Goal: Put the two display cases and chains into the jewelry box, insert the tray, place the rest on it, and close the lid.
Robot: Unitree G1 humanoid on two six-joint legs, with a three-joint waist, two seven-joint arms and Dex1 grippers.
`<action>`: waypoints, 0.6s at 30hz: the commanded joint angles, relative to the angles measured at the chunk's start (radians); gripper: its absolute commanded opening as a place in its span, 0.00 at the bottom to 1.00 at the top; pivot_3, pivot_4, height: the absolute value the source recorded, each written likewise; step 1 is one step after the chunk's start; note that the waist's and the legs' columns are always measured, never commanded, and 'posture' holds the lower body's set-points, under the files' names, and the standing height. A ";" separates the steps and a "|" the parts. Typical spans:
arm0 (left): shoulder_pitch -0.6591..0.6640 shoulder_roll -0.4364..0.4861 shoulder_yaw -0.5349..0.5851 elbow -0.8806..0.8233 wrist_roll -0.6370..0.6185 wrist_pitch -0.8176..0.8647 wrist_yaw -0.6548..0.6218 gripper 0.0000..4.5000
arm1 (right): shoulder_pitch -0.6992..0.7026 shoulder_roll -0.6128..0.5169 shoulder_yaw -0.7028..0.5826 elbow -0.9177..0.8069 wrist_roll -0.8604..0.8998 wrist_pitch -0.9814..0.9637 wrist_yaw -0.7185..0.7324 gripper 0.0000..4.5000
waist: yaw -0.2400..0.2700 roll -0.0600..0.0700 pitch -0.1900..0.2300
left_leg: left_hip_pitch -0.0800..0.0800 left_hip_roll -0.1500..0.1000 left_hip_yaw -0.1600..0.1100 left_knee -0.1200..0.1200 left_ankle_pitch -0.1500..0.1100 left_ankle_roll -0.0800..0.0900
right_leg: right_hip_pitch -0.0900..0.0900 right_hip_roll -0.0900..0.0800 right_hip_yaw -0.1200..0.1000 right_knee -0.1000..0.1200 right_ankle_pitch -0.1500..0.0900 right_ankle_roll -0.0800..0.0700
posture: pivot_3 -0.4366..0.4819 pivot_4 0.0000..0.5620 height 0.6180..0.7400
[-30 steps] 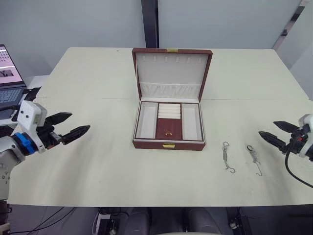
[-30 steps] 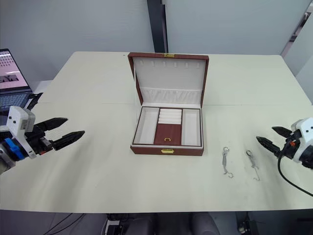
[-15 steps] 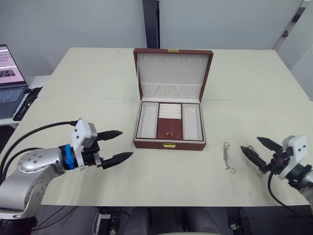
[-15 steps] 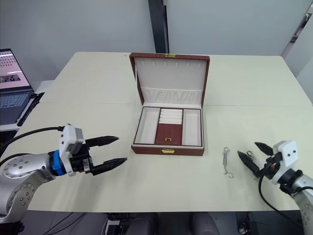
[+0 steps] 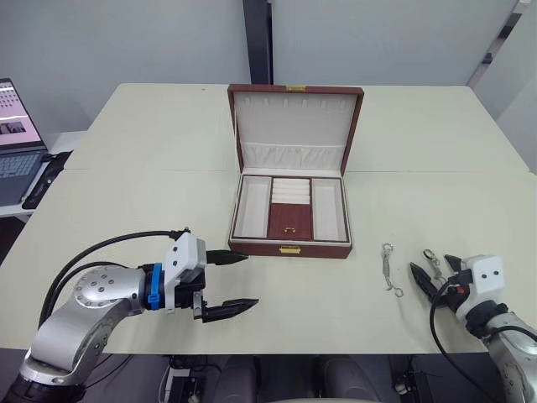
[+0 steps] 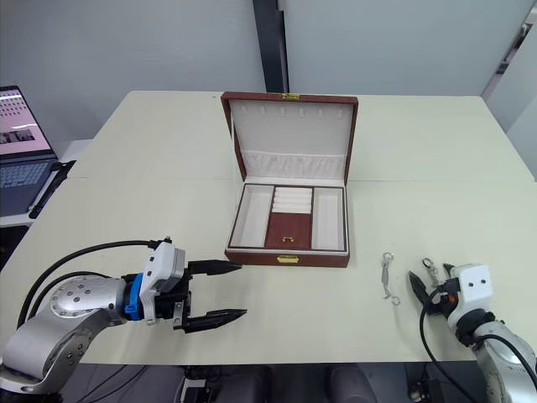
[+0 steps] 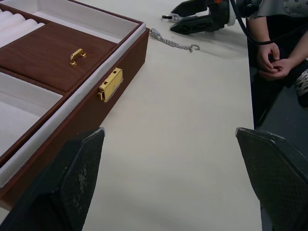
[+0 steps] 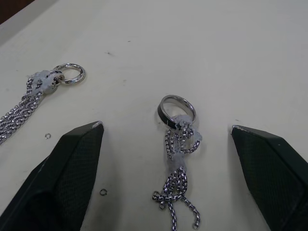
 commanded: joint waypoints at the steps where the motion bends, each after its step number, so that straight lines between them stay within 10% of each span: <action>1: 0.018 -0.020 -0.010 0.009 0.012 -0.051 -0.015 1.00 | 0.037 -0.005 0.006 0.015 -0.026 -0.008 -0.009 0.99 | 0.000 0.000 0.000 | 0.000 0.000 0.000 0.000 0.000 0.000 | 0.000 0.000 0.000 0.000 0.000 0.000 | 0.48 0.27 1.00; 18: 0.069 -0.052 0.005 0.117 0.042 -0.193 -0.072 1.00 | 0.055 -0.019 -0.007 0.038 -0.005 -0.021 0.000 0.10 | 0.004 -0.003 -0.004 | 0.001 -0.001 -0.001 0.000 0.000 0.000 | 0.002 -0.001 -0.001 -0.001 0.000 0.000 | 0.48 0.27 1.00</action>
